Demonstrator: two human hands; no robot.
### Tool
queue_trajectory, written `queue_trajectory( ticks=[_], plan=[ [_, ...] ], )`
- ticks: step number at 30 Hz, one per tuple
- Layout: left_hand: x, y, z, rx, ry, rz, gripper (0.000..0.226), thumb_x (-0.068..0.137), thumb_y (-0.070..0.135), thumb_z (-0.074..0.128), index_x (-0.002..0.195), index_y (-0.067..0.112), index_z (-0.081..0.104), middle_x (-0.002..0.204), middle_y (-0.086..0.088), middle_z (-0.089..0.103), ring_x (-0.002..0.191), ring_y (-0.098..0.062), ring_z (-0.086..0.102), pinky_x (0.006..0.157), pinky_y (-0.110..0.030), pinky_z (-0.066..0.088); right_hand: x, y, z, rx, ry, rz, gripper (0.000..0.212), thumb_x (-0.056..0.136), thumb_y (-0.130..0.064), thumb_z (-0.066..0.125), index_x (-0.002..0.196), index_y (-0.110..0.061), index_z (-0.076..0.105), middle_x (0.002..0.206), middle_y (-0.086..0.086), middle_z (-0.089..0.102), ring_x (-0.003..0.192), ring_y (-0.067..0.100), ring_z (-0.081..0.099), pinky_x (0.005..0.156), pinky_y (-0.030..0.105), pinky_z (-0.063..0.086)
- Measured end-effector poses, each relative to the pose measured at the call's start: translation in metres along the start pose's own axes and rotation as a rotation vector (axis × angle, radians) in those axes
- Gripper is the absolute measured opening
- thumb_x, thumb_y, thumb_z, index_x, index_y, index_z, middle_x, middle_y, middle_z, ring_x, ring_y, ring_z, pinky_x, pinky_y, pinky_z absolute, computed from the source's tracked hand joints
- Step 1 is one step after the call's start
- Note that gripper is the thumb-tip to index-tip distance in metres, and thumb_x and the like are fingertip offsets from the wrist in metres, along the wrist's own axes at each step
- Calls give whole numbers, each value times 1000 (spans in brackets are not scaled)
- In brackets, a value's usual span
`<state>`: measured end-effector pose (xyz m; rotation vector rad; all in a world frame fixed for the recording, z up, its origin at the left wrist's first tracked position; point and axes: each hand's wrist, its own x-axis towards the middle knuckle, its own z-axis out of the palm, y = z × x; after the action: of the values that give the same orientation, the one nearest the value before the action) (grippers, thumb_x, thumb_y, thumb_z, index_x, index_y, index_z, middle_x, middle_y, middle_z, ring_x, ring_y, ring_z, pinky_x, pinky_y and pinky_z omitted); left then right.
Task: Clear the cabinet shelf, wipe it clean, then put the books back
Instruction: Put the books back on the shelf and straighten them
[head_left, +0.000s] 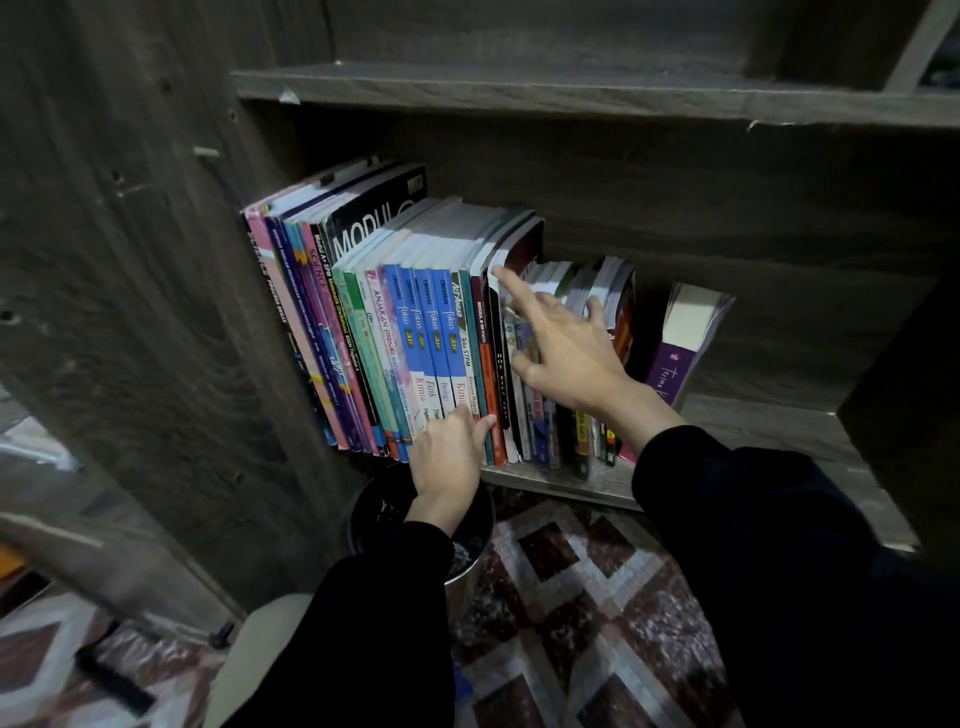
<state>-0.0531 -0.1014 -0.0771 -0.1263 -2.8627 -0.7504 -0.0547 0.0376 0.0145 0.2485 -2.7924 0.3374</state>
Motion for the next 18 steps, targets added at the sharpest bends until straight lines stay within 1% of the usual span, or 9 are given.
queue_trajectory(
  ticks=[3, 5, 7, 9, 10, 12, 13, 15, 18],
  plan=[
    [-8, -4, -2, -156, 234, 106, 27, 90, 39, 62, 87, 17, 48, 82, -2, 57, 78, -23, 60, 58, -27, 36, -5, 5, 4, -22, 45, -10, 82, 95, -37, 48, 145, -42, -16, 158, 1, 23, 148, 20, 5, 115, 60, -5],
    [-12, -5, 2, -124, 445, 207, 38, 80, 34, 74, 101, 13, 51, 99, -9, 53, 90, -27, 56, 59, -29, 45, -20, 13, 12, 28, 332, 19, 70, 96, -39, 47, 150, -36, 3, 159, -1, 18, 148, 19, 2, 117, 56, -2],
    [-12, 1, 9, -83, 536, 330, 59, 76, 35, 75, 123, 14, 44, 126, -16, 41, 115, -33, 44, 83, -42, 51, -38, 23, 22, 155, 700, 197, 62, 95, -38, 48, 150, -24, 23, 157, 4, 24, 147, 20, 11, 118, 49, 2],
    [-13, 14, 17, -15, 478, 486, 78, 76, 39, 71, 140, 19, 31, 146, -15, 22, 135, -37, 24, 107, -51, 32, -52, 35, 29, 288, 942, 506, 60, 96, -40, 45, 149, -19, 29, 155, 9, 28, 144, 24, 19, 117, 48, 8],
    [-13, 22, 20, 43, 424, 543, 90, 76, 43, 72, 147, 21, 22, 152, -15, 13, 141, -37, 14, 113, -52, 21, -56, 44, 32, 378, 970, 674, 59, 97, -42, 42, 149, -20, 28, 154, 10, 28, 143, 26, 21, 116, 48, 12],
    [-11, 38, 26, 170, 310, 579, 115, 71, 50, 75, 153, 25, -2, 158, -16, -7, 145, -37, -4, 117, -51, 0, -57, 61, 37, 654, 843, 928, 56, 99, -50, 34, 150, -27, 25, 155, 7, 28, 143, 29, 22, 116, 47, 15],
    [-9, 44, 30, 215, 255, 560, 125, 68, 52, 77, 151, 25, -13, 157, -17, -18, 144, -37, -14, 116, -51, -9, -56, 69, 40, 835, 749, 970, 57, 99, -56, 28, 150, -30, 24, 155, 4, 29, 143, 28, 22, 116, 47, 16],
    [-4, 50, 37, 281, 179, 508, 140, 62, 56, 79, 146, 25, -28, 149, -20, -36, 140, -36, -28, 112, -51, -19, -53, 79, 47, 1058, 608, 899, 66, 94, -67, 20, 150, -32, 24, 155, 0, 29, 143, 24, 25, 116, 49, 18],
    [6, 48, 45, 347, 137, 458, 146, 60, 56, 80, 139, 24, -39, 142, -20, -47, 135, -34, -38, 108, -52, -25, -56, 82, 61, 1001, 425, 758, 87, 77, -85, 20, 150, -37, 19, 157, -4, 26, 142, 20, 26, 115, 55, 20]
  ],
)
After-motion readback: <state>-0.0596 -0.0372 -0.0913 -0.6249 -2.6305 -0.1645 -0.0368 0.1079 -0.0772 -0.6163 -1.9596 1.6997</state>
